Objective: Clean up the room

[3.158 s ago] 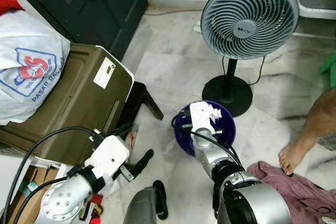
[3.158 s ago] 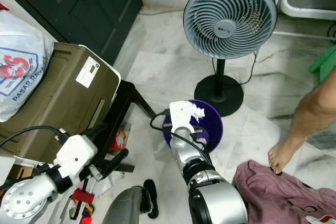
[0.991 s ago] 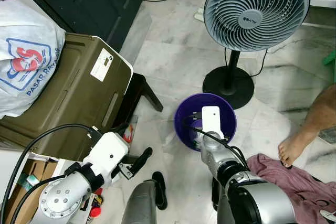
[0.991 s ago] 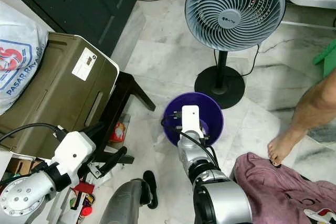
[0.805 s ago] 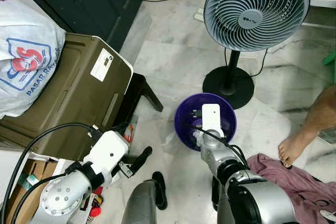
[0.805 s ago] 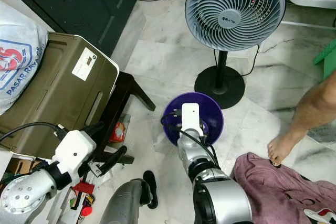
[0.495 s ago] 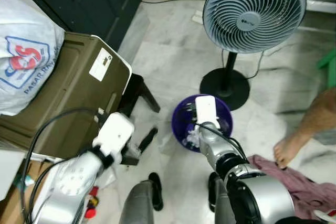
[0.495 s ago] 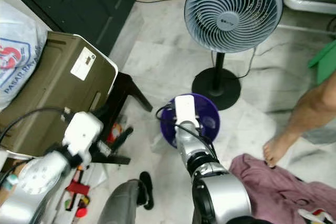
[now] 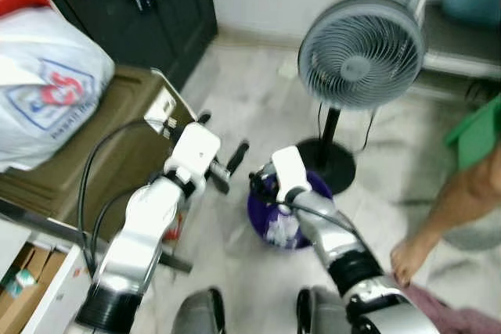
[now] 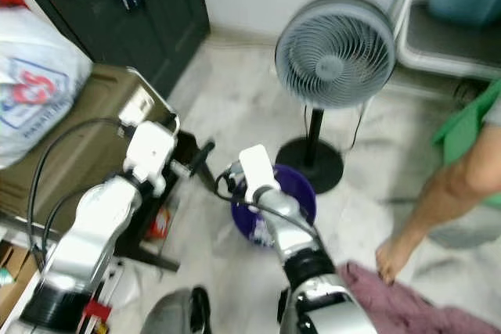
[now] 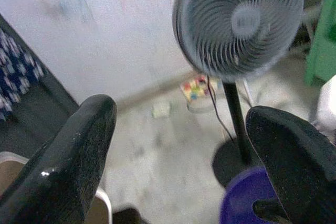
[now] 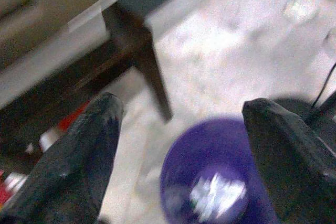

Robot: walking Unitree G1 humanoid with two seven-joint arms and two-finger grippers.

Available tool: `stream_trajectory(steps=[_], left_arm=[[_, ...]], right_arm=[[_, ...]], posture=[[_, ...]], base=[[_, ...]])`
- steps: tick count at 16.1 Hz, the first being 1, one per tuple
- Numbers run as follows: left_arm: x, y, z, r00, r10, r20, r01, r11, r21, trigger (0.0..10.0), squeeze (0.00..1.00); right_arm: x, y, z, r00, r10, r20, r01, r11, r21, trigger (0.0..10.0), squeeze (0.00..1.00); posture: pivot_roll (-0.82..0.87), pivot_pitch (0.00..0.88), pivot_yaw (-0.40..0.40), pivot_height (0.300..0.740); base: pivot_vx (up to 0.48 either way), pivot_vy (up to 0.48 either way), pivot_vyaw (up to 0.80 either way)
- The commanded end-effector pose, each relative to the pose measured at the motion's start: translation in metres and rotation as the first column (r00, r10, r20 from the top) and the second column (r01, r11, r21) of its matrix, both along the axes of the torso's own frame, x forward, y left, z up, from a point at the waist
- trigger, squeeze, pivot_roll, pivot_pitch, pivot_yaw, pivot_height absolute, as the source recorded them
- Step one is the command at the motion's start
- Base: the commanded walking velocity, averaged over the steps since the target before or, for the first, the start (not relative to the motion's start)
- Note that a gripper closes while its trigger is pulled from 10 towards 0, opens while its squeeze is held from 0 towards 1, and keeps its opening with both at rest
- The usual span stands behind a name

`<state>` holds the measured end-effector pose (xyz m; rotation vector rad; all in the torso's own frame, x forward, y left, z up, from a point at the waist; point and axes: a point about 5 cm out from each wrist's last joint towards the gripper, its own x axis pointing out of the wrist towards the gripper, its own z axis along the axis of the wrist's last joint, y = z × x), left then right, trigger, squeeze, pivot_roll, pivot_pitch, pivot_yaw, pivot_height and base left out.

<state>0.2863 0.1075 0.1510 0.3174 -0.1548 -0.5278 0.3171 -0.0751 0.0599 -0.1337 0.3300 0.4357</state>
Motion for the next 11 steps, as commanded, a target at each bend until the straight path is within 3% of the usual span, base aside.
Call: stream_trajectory(steps=[1,4,6,8,9,10,11], left_arm=[[0.010,0.004,-0.001,0.999,0.041,0.029,-0.041,0.999,0.004,10.0,0.00],[0.021,0.002,0.004,0.988,0.124,0.093,-0.121,0.992,-0.036,10.0,0.00],[0.025,0.006,0.001,0.983,0.163,0.085,-0.158,0.985,-0.063,10.0,0.00],[0.031,0.018,-0.003,0.963,0.259,0.079,-0.249,0.961,-0.119,10.0,0.00],[0.031,0.024,-0.004,0.954,0.290,0.077,-0.278,0.951,-0.137,10.0,0.00],[0.030,0.026,-0.004,0.950,0.299,0.088,-0.285,0.947,-0.145,10.0,0.00],[0.029,0.028,-0.005,0.948,0.304,0.092,-0.288,0.945,-0.153,10.0,0.00]], right_arm=[[-0.001,0.000,0.011,0.996,0.025,0.091,-0.026,1.000,0.007,10.0,1.00],[0.009,-0.025,0.038,0.957,-0.184,0.226,0.167,0.982,0.091,10.0,1.00],[0.012,-0.031,0.046,0.944,-0.223,0.244,0.200,0.973,0.118,10.0,1.00],[0.011,-0.049,0.058,0.916,-0.281,0.285,0.238,0.955,0.178,10.0,1.00],[0.008,-0.059,0.060,0.914,-0.295,0.279,0.241,0.948,0.210,10.0,0.94],[0.004,-0.064,0.060,0.917,-0.281,0.285,0.228,0.952,0.203,10.0,0.39],[-0.001,-0.068,0.059,0.916,-0.277,0.291,0.227,0.954,0.195,10.0,0.00]], posture=[[-0.14,0.000,0.086,0.740],[-0.15,0.000,0.076,0.740],[-0.16,0.000,0.072,0.740],[-0.17,0.000,0.066,0.740],[-0.16,0.000,0.059,0.740],[-0.16,0.000,0.054,0.740],[-0.16,0.000,0.049,0.740]], base=[[0.000,0.000,0.00],[0.000,0.000,0.00],[0.000,0.000,0.00],[0.000,0.000,0.00],[0.000,0.000,0.00],[0.000,0.000,0.00],[0.000,0.000,0.00]])
